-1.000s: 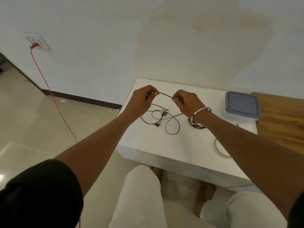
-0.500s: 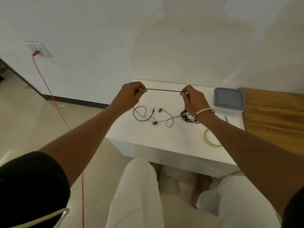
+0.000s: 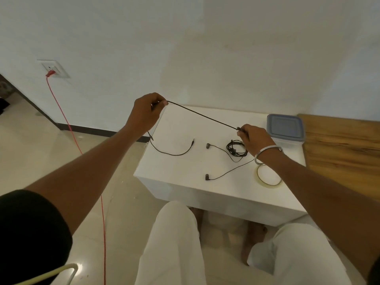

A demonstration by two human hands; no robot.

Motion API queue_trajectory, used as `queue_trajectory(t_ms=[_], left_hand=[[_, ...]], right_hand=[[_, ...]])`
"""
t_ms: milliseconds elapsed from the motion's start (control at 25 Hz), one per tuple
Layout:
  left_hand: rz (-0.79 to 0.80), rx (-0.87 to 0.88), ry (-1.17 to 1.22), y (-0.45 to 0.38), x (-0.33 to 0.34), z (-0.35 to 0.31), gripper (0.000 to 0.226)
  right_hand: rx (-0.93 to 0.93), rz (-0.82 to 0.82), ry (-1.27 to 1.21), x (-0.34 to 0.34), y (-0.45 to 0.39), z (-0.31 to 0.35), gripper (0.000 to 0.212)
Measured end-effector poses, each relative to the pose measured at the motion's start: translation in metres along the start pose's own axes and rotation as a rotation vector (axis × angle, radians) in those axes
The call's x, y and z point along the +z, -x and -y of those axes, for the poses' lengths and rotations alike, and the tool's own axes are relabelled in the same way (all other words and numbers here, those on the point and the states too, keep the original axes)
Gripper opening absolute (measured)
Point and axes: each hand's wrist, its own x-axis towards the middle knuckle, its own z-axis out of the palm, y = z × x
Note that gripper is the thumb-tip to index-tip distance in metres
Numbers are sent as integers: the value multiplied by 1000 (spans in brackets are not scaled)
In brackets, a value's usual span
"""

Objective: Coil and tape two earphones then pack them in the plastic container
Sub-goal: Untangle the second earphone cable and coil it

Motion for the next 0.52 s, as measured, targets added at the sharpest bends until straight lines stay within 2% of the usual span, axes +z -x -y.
queue_trajectory(t_ms=[80, 160, 240, 360, 440, 520], left_hand=[[46, -53, 56, 5, 9, -8, 17], [159, -105, 65, 12, 19, -12, 15], [402, -130, 48, 22, 31, -6, 15], [849, -183, 36, 41, 54, 14, 15], [1003, -192, -3, 53, 72, 26, 15], [1057, -216, -29, 60, 91, 36, 20]], right_hand=[[83, 19, 143, 8, -3, -4, 34], [177, 97, 206, 15, -3, -4, 30], [222, 242, 235, 24, -2, -5, 23], [228, 391, 384, 40, 0, -8, 31], [225, 437, 417, 52, -1, -10, 30], [208, 469, 434, 64, -5, -11, 29]])
